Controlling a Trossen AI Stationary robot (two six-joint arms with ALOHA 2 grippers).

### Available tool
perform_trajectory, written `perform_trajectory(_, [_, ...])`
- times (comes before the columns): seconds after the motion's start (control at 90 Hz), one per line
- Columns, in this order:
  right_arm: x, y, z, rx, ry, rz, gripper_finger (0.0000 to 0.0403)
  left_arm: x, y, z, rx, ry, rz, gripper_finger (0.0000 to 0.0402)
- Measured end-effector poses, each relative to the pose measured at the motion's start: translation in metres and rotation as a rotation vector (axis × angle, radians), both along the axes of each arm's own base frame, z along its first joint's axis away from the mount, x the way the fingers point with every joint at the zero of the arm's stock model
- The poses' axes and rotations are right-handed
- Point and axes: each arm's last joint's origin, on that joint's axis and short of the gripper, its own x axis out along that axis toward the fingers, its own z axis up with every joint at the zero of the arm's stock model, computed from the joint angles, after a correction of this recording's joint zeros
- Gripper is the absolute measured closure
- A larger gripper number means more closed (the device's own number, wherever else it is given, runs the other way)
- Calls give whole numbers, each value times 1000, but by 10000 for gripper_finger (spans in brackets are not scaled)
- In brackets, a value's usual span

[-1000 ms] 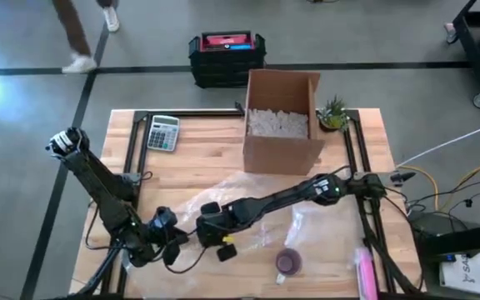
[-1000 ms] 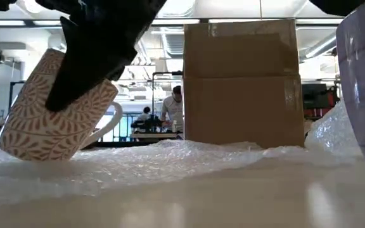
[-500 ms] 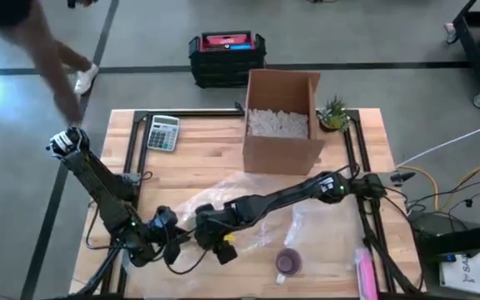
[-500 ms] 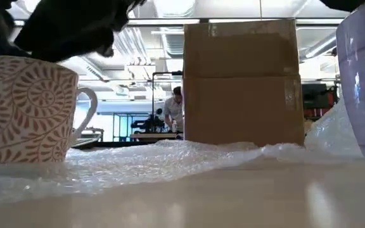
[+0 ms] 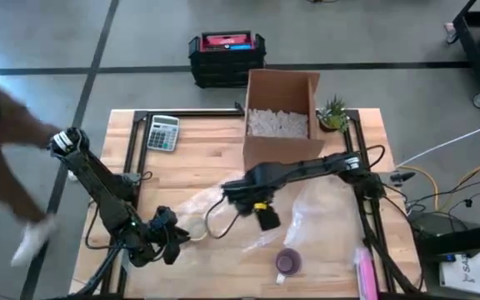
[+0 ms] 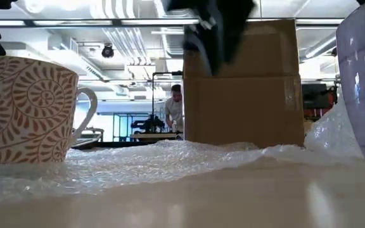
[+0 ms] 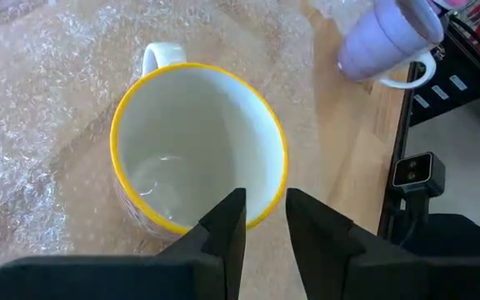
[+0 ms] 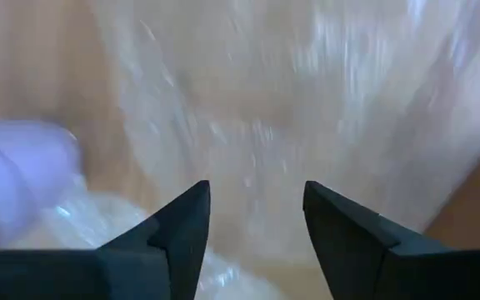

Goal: Wrap mug
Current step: Wrap the orange patterned mug with the left transparent bubble wrap

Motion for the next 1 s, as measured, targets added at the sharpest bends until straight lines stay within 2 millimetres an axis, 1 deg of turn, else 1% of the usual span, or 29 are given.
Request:
perform_trajectory(0.078, [-12, -6, -23, -3, -9, -33, 242, 0, 0, 0, 2, 1, -1, 326])
perform_trajectory(0.133, [-19, -11, -39, -38, -28, -62, 248, 0, 0, 0, 6, 0, -4, 326])
perform_trajectory(0.2, [-26, -17, -58, -93, -51, -84, 255, 0, 0, 0, 10, 0, -6, 326])
perform_trajectory(0.311, [-32, -26, -84, -164, -101, -104, 266, 0, 0, 0, 10, -1, -5, 326])
perform_trajectory(0.433, [-33, -29, -105, -160, -145, -108, 281, 0, 0, 0, 11, -1, -5, 326])
perform_trajectory(0.489, [-32, -29, -109, -160, -167, -101, 294, 0, 0, 0, 9, -3, -4, 326])
perform_trajectory(0.544, [-31, -29, -110, -160, -188, -88, 316, 0, 0, 0, 10, -3, -4, 326])
perform_trajectory(0.644, [-25, -26, -108, -159, -254, -71, 377, 0, 0, 0, 10, -4, -4, 326])
perform_trajectory(0.689, [-22, -24, -103, -155, -280, -47, 392, 0, 0, 0, 9, -5, -4, 326])
perform_trajectory(0.767, [-15, -18, -85, -139, -336, -11, 390, 1, 0, 0, 8, -6, -3, 326])
perform_trajectory(0.867, [-3, -11, -48, -112, -470, 17, 390, 1, 0, 0, 7, -6, -2, 326])
perform_trajectory(0.944, [8, -3, -27, -56, -573, 48, 399, 1, 0, 0, 8, -6, -2, 326])
perform_trajectory(1.0, [15, 5, -17, -10, -657, 70, 400, 1, -1, -2, 13, -3, -1, 326])
